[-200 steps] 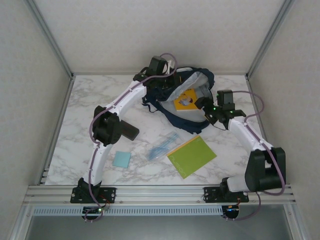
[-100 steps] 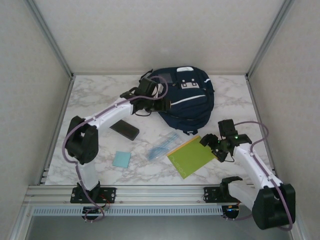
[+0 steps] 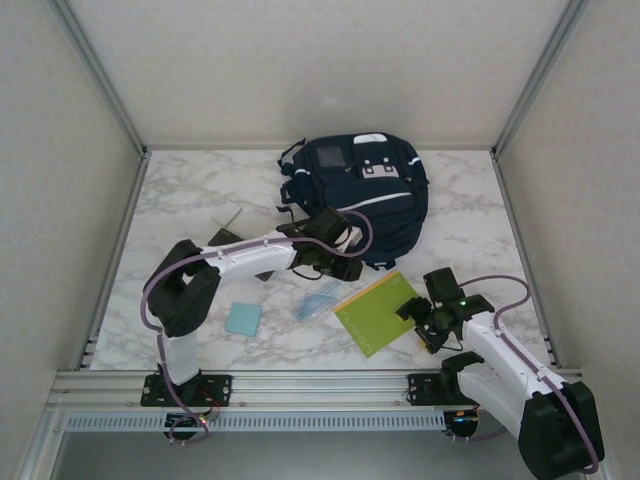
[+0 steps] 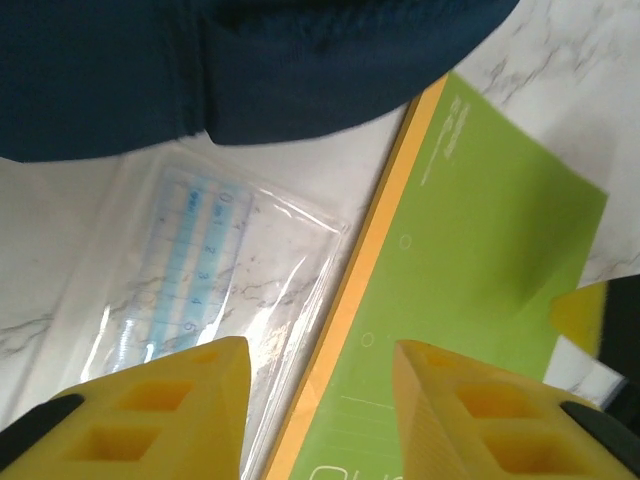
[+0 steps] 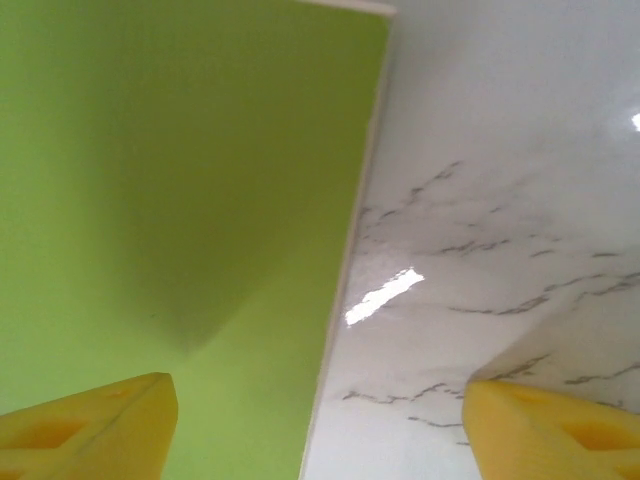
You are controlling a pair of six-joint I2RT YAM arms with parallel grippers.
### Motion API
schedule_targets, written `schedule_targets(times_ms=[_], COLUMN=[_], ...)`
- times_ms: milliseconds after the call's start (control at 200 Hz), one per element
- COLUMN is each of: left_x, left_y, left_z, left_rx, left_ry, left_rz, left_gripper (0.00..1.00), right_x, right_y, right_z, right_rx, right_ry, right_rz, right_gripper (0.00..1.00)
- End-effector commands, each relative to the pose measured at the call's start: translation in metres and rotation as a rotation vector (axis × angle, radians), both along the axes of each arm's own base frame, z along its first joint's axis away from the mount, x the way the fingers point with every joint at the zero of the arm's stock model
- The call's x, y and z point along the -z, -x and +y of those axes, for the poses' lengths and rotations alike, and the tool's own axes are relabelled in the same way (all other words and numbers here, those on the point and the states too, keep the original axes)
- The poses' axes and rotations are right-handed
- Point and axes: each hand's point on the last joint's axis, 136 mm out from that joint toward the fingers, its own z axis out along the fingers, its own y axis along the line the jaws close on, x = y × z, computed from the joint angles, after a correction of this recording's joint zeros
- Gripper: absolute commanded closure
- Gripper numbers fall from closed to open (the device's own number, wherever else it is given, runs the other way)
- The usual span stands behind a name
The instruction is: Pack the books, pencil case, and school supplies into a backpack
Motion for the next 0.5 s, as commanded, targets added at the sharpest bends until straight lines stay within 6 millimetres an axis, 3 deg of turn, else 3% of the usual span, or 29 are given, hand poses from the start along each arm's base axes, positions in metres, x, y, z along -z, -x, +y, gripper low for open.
schedule_targets(times_ms=[0,125,265,496], left_x=[0.017,0.035,0.047,0.059], left_y=[0.016,0.025,0.031,0.035], left_z=[-0.007,-0.008,-0.006,-0.002], left_rx=[0.077,0.101,0.116,0.127], left_ry=[-0.033,-0.067,-0.097,-0.129], left_rz=[0.032,0.074,0.103,0.131], left_gripper=[0.62,0.64,0.65,0.65], right_x=[0.012,0.015,0.006,-0.004], right_y=[-0.01,-0.018,-0.034,-0.049], right_z=[0.012,0.014,0.02,0.025], right_rx=[0.047,0.07,0.053,0.011], right_ry=[-0.065,-0.083,-0.094,-0.079], right_rz=[-0.043,-0.077,-0.129,-0.147], right_gripper=[0.28,0.37,0.47,0.52])
